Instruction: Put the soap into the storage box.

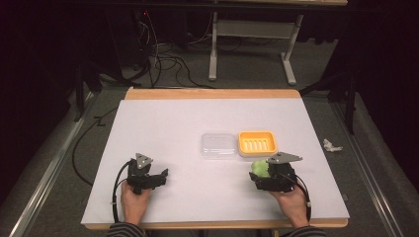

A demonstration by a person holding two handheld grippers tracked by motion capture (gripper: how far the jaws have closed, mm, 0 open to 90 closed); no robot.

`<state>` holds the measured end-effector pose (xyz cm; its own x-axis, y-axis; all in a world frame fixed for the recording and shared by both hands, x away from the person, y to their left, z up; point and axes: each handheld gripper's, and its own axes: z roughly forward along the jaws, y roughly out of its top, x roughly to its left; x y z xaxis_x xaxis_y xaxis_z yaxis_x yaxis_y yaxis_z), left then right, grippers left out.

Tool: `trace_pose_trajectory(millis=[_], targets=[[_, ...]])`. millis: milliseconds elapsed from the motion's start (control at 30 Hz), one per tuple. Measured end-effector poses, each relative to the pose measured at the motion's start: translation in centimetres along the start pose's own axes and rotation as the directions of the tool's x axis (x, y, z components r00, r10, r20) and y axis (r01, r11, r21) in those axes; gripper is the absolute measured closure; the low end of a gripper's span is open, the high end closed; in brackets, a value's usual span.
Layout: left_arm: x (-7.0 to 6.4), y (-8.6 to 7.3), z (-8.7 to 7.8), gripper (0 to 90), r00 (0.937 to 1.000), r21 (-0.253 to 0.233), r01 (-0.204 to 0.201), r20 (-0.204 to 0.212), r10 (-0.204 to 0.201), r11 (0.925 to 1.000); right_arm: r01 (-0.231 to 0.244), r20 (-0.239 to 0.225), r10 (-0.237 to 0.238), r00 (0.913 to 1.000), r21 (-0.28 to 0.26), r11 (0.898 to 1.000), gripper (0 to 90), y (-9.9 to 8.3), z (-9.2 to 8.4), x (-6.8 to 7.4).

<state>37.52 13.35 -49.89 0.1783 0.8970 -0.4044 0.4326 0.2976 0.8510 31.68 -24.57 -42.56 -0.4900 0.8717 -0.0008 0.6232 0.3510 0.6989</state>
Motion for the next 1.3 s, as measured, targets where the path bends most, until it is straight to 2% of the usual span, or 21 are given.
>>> trace_pose_trajectory(millis=[100,833,1300], targets=[[0.0,0.0,0.0,15.9,1.0,-0.001,-0.002,-0.001,0.002,1.0,-0.021,0.004,0.021,0.9998,-0.014,1.0,27.2,0.3,-0.3,-0.5],[0.0,0.0,0.0,15.9,1.0,0.001,0.003,0.001,-0.003,1.0,-0.049,0.038,0.05,0.998,-0.037,0.998,27.2,2.1,-0.9,-2.4],[0.1,0.1,-0.1,15.9,1.0,0.001,0.004,0.003,-0.004,1.0,-0.074,0.053,0.076,0.9957,-0.038,0.997,27.2,3.2,-0.4,-3.8]])
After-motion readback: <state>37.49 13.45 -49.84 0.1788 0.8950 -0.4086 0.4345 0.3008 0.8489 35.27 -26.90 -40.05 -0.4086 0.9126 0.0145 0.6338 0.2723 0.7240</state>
